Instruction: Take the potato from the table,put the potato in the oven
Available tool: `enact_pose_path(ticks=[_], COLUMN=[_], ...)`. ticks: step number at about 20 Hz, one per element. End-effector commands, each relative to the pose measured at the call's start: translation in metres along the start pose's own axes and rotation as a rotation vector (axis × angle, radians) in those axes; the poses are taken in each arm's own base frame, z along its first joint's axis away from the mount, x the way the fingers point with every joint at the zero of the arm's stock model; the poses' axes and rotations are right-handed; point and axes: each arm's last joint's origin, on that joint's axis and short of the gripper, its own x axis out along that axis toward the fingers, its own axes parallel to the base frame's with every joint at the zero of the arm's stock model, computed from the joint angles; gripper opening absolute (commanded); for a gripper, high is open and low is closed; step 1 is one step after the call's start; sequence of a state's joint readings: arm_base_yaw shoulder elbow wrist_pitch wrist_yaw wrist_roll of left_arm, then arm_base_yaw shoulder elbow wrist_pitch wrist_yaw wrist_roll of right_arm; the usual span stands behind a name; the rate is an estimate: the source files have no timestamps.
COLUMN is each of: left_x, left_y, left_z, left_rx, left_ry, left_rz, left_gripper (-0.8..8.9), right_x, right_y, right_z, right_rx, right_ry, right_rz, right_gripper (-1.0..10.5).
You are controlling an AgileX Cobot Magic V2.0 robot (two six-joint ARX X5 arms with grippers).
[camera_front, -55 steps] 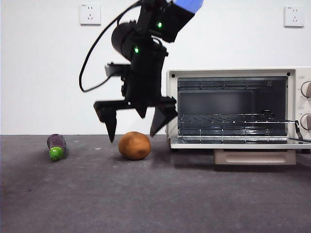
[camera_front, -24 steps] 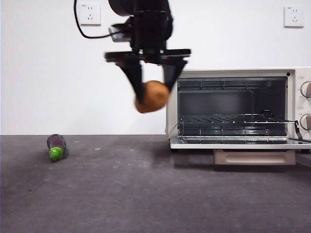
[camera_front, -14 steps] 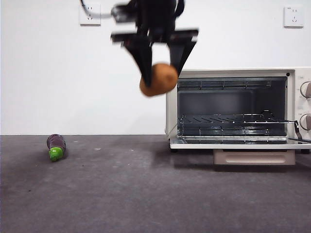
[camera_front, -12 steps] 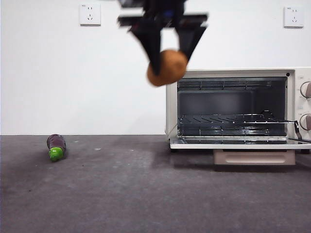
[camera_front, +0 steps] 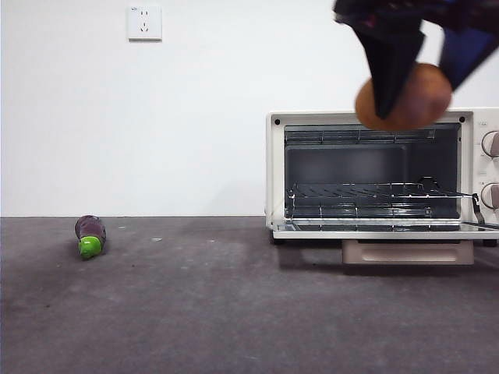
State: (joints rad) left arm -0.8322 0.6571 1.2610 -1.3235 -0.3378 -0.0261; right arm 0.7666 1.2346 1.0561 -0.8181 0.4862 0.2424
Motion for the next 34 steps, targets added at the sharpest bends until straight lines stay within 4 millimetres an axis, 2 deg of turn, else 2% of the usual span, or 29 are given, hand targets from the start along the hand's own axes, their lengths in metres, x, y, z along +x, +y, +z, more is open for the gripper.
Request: enact_pose_path(ticks=[1, 4, 8, 13, 19, 23, 34], left_x=[0.002, 0.002, 0.002, 0.002, 0.002, 0.002, 0.003], left_y=[0.000, 0.000, -0.001, -0.001, -0.001, 0.000, -0.001], left_z=[-0.001, -0.001, -0.001, -0.001, -0.001, -0.001, 0.000], left_rx=[0.002, 0.002, -0.028, -0.034, -0.034, -0.034, -0.031], left_ry=[0.004, 0.004, 0.004, 0.004, 0.004, 0.004, 0.009], left_rz=[0.005, 0.005, 0.004, 0.005, 0.005, 0.005, 0.006], left_gripper=[-0.05, -0.04, -0.05, -0.05, -0.04, -0.04, -0.05], right_x=[0.010, 0.021, 0.034, 0.067, 0.103, 0.122, 0.159], right_y=[-0.006, -0.010, -0.012, -0.017, -0.030, -0.037, -0.038], right_z=[-0.009, -0.005, 0.009, 0.022, 0.028, 0.032, 0.037], right_rx=[0.116, 0.179, 0.262, 0.322, 0.388, 0.423, 0.456], right_ry=[-0.031, -0.072, -0.177, -0.212, -0.223, -0.230, -0.266], right_rz=[-0.010, -0.022, -0.024, -0.066, -0.120, -0.065, -0.003], right_gripper=[0.3, 0.3, 0.3, 0.3, 0.3, 0.3, 0.3])
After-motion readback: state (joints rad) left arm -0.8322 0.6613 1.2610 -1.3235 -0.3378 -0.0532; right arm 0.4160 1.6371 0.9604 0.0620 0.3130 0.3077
